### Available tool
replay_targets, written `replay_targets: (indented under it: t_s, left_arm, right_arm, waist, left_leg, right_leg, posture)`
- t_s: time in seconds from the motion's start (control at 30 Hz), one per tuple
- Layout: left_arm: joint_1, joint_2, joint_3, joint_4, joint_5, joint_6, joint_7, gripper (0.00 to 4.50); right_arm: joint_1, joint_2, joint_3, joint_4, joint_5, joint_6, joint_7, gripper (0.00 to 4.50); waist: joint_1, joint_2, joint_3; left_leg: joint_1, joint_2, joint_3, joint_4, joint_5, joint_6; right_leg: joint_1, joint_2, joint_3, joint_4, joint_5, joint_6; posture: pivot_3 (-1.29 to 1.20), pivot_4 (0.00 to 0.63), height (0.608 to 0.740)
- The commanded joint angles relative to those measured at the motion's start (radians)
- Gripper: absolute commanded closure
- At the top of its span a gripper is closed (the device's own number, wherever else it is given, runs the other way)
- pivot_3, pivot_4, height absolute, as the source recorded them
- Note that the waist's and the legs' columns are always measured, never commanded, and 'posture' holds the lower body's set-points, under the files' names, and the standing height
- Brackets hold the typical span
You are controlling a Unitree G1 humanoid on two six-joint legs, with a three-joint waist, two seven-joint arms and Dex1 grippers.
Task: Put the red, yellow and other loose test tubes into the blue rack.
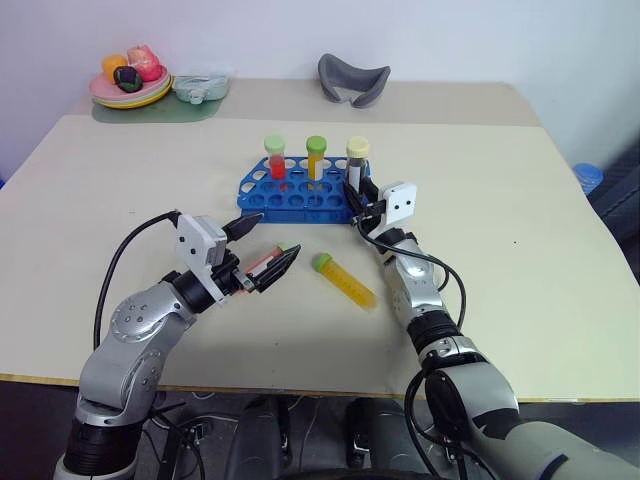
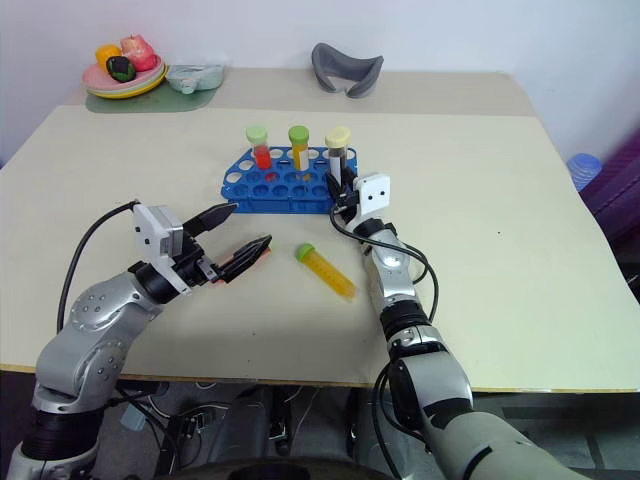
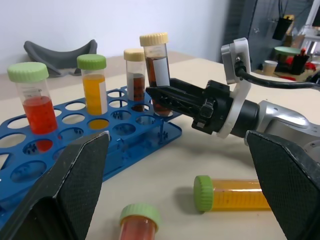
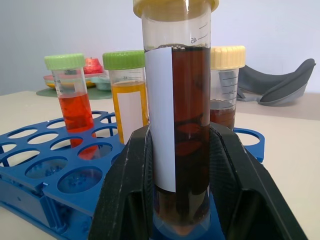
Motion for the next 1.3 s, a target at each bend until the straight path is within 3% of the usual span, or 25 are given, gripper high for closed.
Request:
replay_targets:
  t_s: [0.03, 0.23, 0.47, 0.67, 0.97, 1.1, 1.3]
  left_arm:
    - [-0.007, -0.004, 0.014, -0.026, -0.005, -0.023, -0.004, 0.0]
    - [-0.005, -0.004, 0.016, -0.019, -0.005, -0.028, -0.009, 0.0]
    - [0.007, -0.004, 0.019, -0.024, -0.005, -0.035, -0.009, 0.0]
    - [0.023, 0.016, 0.041, -0.039, -0.01, -0.029, -0.015, 0.0]
    - [0.113, 0.185, 0.134, 0.038, -0.049, -0.017, -0.211, 0.0]
    - [0.128, 0.253, 0.117, 0.083, -0.041, -0.035, -0.323, 0.0]
    - [0.123, 0.285, 0.089, 0.154, -0.015, -0.089, -0.443, 0.0]
  right_arm:
    - [0.007, 0.005, -0.019, -0.015, 0.011, -0.021, 0.009, 3.08]
    - [0.003, 0.008, -0.028, -0.047, 0.015, -0.023, 0.018, 0.08]
    - [0.017, -0.014, -0.029, -0.199, 0.05, 0.011, 0.061, 0.03]
    - [0.131, -0.133, -0.059, -0.567, 0.095, 0.207, 0.065, 0.03]
    - [0.267, -0.552, -0.104, -1.21, 0.466, 1.152, 0.082, 0.03]
    - [0.222, -0.638, -0.105, -1.373, 0.685, 1.488, 0.032, 0.03]
    - [0.072, -0.703, 0.09, -1.54, 0.789, 1.967, -0.095, 0.03]
  waist:
    - [0.0, 0.0, 0.0]
    - [-0.002, 0.0, 0.0]
    - [-0.001, 0.0, 0.0]
    - [0.003, 0.0, 0.0]
    - [-0.004, 0.001, 0.001]
    - [0.0, 0.001, 0.001]
    - [0.002, 0.001, 0.001]
  left_leg:
    - [0.0, 0.0, 0.0, 0.0, 0.0, 0.0]
    - [0.0, 0.0, 0.0, 0.0, 0.0, 0.0]
    - [0.0, 0.0, 0.0, 0.0, 0.0, 0.0]
    - [0.0, 0.0, 0.0, 0.0, 0.0, 0.0]
    - [0.001, 0.001, 0.0, -0.001, 0.0, 0.001]
    - [0.002, 0.001, 0.0, -0.003, -0.003, 0.005]
    - [0.001, 0.002, -0.001, -0.002, -0.004, 0.006]
  right_leg:
    - [0.0, 0.0, 0.0, 0.0, 0.0, 0.0]
    - [0.0, 0.0, 0.0, 0.0, 0.0, 0.0]
    - [0.0, 0.0, 0.001, 0.0, 0.0, 0.0]
    - [0.0, -0.001, 0.001, 0.001, 0.0, 0.0]
    - [-0.001, 0.0, 0.001, 0.001, -0.001, -0.002]
    - [-0.001, 0.0, 0.0, 0.001, -0.002, -0.003]
    - [-0.001, -0.001, 0.0, -0.001, -0.002, -0.003]
  posture:
    - [0.0, 0.15, 0.669]
    - [0.0, 0.15, 0.669]
    - [0.0, 0.15, 0.669]
    - [0.0, 0.15, 0.669]
    - [0.0, 0.15, 0.669]
    - [0.0, 0.15, 0.669]
    - [0.0, 0.15, 0.669]
